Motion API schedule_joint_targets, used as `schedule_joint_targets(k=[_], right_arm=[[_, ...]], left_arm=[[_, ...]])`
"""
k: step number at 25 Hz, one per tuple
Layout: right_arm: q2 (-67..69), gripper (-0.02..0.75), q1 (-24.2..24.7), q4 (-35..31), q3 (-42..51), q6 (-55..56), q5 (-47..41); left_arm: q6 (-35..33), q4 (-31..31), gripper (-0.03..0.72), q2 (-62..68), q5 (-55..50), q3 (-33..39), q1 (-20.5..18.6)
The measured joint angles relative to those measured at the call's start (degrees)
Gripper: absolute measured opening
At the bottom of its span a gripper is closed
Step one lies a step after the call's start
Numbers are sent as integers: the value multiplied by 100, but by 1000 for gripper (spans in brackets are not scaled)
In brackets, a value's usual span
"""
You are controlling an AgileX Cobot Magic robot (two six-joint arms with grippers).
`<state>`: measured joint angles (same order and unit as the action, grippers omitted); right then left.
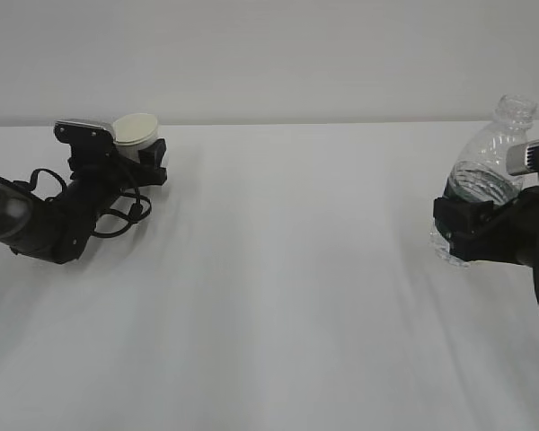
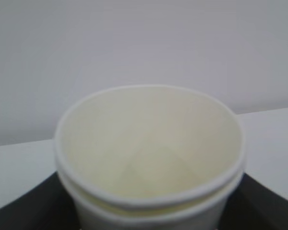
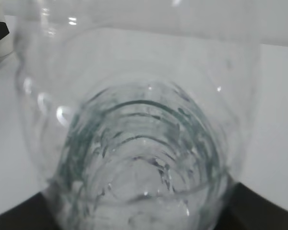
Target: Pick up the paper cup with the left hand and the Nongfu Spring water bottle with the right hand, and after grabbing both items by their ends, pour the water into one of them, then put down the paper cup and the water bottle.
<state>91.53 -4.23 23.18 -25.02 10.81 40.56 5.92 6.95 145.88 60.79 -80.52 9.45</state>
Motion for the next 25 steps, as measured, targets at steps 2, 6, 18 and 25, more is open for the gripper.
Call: schedule_joint_targets(k=[2,6,18,25], right_arm=[[0,410,0,0,0,0,0],[0,410,0,0,0,0,0],[0,410,0,0,0,0,0],[0,410,0,0,0,0,0]], left_arm=[[0,78,524,-47,-165,0,0],[10,397,522,-305,-812,0,0],[10,316,509,-610,-985,472,-41],[10,218,496,-686,-329,1009,-170]])
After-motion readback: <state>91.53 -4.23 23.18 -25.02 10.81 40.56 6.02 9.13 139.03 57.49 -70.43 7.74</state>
